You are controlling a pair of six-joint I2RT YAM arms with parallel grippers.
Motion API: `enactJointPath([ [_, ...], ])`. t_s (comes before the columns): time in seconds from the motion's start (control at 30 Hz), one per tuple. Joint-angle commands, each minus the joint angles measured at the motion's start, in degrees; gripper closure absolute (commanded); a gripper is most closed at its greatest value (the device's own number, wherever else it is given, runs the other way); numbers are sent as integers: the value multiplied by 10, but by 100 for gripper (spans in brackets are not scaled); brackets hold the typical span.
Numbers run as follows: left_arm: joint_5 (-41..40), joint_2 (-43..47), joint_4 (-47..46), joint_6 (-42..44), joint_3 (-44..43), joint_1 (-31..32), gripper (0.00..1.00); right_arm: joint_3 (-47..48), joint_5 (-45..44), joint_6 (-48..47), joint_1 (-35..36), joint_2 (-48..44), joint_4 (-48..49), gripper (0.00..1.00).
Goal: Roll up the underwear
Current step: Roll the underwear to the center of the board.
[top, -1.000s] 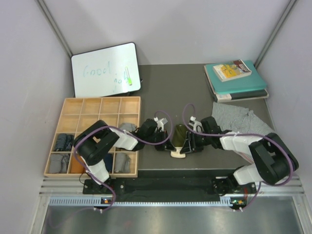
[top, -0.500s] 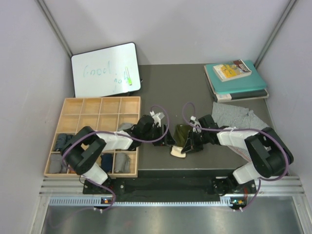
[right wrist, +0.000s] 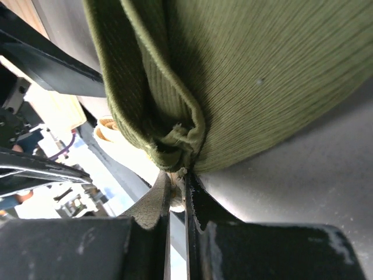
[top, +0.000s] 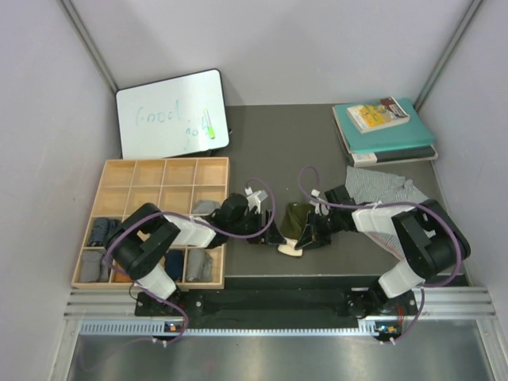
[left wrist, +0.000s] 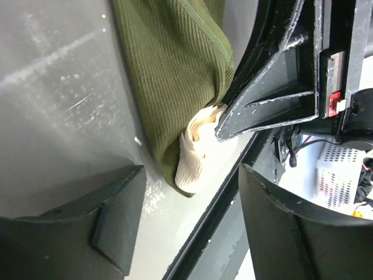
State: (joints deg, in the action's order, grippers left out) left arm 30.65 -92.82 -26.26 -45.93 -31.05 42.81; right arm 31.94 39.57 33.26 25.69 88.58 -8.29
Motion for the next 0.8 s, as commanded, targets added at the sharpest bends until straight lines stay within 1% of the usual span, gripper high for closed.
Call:
enactJointPath([
  [0.0, 20, -31, -77, -6, 12, -1, 32, -12, -103, -31, -8, 49, -7, 100],
  [0.13, 15, -55, -107, -17, 19, 0, 39, -5, -82, -32, -9, 62, 0, 100],
  [0.17, 15, -60, -111, -18, 19, 2, 44, -5, -78, -31, -10, 66, 5, 100],
  [0.23, 13, -71, -121, -18, 20, 3, 50, -3, -67, -29, -10, 70, 10, 100],
  [0.27, 9, -76, -127, -19, 20, 5, 61, -3, -62, -28, -9, 71, 15, 100],
  [0.3, 9, -79, -134, -20, 20, 6, 65, -2, -56, -28, -10, 74, 19, 100],
  [0.37, 10, -87, -150, -28, 20, 6, 79, -1, -47, -28, -9, 77, 22, 100],
  [0.4, 10, -89, -153, -30, 20, 6, 93, 0, -42, -28, -10, 77, 23, 100],
  [0.43, 10, -89, -153, -35, 16, 6, 99, 3, -42, -29, -10, 74, 21, 100],
  [0.47, 10, -88, -145, -35, 14, 7, 100, 5, -42, -31, -10, 71, 17, 100],
  [0.5, 9, -85, -136, -35, 11, 7, 100, 7, -46, -34, -10, 57, 10, 97],
  [0.53, 6, -77, -117, -34, 1, 6, 100, 10, -49, -36, -10, 47, -2, 91],
  [0.57, 3, -71, -71, -30, -5, 6, 100, 12, -54, -38, -10, 35, -12, 82],
  [0.6, -2, -66, -37, -24, -14, 5, 100, 15, -74, -46, -10, 17, -23, 63],
  [0.67, -9, -51, 28, -19, -42, 4, 100, 16, -89, -57, -10, -50, -44, 47],
  [0.7, -9, -47, 93, -19, -52, 3, 100, 15, -106, -65, -9, -76, -44, 37],
  [0.73, -3, -40, 116, -19, -66, 1, 100, 15, -118, -73, 1, -128, -47, 34],
  [0.77, 3, -37, 138, -20, -73, -3, 100, 16, -133, -83, 11, -153, -48, 32],
])
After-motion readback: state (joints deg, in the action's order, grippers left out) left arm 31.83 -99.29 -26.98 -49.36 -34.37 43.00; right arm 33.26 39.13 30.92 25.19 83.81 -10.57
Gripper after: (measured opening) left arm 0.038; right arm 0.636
